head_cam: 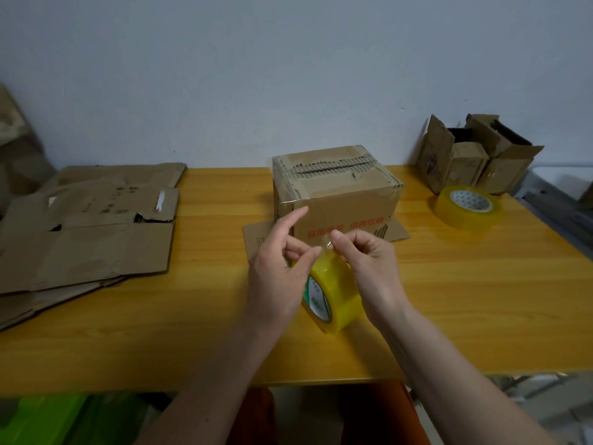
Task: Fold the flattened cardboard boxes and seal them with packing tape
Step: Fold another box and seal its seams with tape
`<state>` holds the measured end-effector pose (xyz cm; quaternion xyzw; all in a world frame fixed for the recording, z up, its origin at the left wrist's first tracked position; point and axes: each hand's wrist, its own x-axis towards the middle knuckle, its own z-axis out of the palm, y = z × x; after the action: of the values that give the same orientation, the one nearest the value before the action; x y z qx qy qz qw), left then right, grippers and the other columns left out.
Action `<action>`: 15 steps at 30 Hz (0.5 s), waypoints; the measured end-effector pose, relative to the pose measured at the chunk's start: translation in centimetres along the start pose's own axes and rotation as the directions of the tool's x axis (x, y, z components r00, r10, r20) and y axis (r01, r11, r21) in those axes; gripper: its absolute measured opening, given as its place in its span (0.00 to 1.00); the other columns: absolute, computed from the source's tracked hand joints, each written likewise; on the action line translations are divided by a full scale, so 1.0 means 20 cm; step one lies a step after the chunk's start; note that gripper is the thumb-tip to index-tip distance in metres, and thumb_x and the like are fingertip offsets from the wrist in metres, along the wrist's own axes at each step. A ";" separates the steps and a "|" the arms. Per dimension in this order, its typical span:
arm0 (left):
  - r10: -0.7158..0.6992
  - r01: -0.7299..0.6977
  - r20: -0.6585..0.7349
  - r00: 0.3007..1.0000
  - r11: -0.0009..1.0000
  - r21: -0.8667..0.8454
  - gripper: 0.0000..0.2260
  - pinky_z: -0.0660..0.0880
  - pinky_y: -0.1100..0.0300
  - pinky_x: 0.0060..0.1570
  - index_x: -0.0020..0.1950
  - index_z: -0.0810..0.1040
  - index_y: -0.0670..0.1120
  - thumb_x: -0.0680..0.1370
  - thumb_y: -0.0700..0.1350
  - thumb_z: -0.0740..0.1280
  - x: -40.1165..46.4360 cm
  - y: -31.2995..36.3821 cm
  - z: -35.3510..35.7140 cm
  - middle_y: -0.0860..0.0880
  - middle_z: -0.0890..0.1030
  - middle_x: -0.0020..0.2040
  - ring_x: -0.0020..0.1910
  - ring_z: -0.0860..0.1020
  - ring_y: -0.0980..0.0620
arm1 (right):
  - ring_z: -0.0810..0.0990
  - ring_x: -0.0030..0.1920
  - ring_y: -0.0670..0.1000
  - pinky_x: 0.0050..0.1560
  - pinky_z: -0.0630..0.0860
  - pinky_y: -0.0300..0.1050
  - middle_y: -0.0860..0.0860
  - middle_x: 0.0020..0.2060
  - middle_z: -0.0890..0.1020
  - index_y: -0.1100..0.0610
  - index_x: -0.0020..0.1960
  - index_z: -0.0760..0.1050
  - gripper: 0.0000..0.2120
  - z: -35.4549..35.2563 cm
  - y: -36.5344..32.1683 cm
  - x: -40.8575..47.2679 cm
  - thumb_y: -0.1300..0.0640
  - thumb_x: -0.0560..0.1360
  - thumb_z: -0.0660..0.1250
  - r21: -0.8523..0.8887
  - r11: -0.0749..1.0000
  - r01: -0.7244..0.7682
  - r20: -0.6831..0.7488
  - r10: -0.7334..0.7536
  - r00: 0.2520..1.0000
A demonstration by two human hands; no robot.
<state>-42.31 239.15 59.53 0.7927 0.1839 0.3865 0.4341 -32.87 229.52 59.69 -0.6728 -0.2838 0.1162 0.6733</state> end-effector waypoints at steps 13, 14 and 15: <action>0.279 -0.203 -0.131 0.951 0.887 0.414 0.04 0.70 0.58 0.33 0.44 0.86 0.47 0.71 0.44 0.76 0.00 -0.02 0.07 0.50 0.76 0.35 0.39 0.73 0.50 | 0.78 0.35 0.39 0.43 0.72 0.36 0.50 0.35 0.84 0.60 0.37 0.82 0.15 -0.04 -0.04 0.03 0.54 0.78 0.65 -0.112 0.994 0.004 0.042 0.001 0.999; 0.274 -0.195 -0.132 0.953 0.884 0.426 0.03 0.71 0.57 0.33 0.43 0.85 0.47 0.71 0.44 0.76 0.01 -0.02 0.07 0.51 0.76 0.35 0.39 0.73 0.50 | 0.79 0.36 0.40 0.44 0.74 0.38 0.51 0.36 0.85 0.61 0.38 0.83 0.16 -0.05 -0.04 0.03 0.54 0.78 0.64 -0.111 0.994 -0.011 0.049 0.016 0.999; 0.265 -0.184 -0.135 0.955 0.884 0.430 0.02 0.71 0.57 0.33 0.43 0.85 0.47 0.71 0.45 0.75 0.01 -0.02 0.07 0.51 0.76 0.35 0.39 0.73 0.50 | 0.81 0.37 0.42 0.45 0.75 0.40 0.51 0.36 0.85 0.62 0.39 0.83 0.16 -0.06 -0.04 0.04 0.54 0.79 0.64 -0.118 0.993 -0.019 0.043 0.024 0.999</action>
<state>-41.05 238.63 58.79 0.8417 0.2084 0.4606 0.1895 -31.83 228.87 60.78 -0.7116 -0.2978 0.1216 0.6247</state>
